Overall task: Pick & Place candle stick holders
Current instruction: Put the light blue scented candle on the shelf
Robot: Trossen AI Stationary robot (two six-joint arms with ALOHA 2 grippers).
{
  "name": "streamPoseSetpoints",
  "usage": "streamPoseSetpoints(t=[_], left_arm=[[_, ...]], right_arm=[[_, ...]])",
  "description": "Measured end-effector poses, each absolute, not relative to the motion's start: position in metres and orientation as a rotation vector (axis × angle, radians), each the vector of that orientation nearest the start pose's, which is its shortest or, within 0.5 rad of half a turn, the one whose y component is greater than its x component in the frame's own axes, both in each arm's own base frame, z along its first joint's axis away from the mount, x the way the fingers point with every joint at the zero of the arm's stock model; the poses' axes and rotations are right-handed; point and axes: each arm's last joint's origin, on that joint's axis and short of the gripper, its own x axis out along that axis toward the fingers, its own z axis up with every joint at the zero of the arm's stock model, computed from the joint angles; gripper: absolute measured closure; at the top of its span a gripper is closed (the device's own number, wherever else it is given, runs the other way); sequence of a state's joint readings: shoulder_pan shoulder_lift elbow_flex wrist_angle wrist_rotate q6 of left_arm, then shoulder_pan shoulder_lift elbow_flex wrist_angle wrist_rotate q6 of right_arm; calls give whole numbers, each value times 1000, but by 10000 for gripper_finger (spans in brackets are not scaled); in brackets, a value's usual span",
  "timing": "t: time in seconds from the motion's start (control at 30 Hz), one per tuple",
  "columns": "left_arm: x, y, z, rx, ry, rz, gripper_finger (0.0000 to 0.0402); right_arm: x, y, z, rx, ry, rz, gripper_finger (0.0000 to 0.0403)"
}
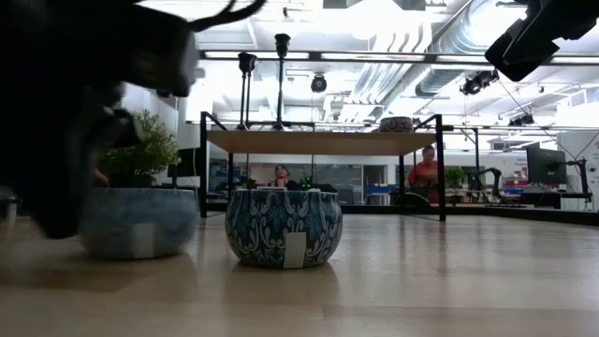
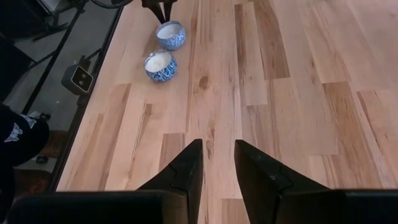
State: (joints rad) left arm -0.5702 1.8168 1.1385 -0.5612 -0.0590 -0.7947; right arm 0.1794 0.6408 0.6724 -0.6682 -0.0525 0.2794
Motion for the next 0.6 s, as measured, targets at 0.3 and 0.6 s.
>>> streamPoseSetpoints(t=[0.3,0.6], left_arm=[[316,-157,169,-290,1160,101,401],[338,-114,171,-304,1103,163,401]], right_arm=[[127,25,272,228,663,133,319],[127,24,272,229,664,133,319]])
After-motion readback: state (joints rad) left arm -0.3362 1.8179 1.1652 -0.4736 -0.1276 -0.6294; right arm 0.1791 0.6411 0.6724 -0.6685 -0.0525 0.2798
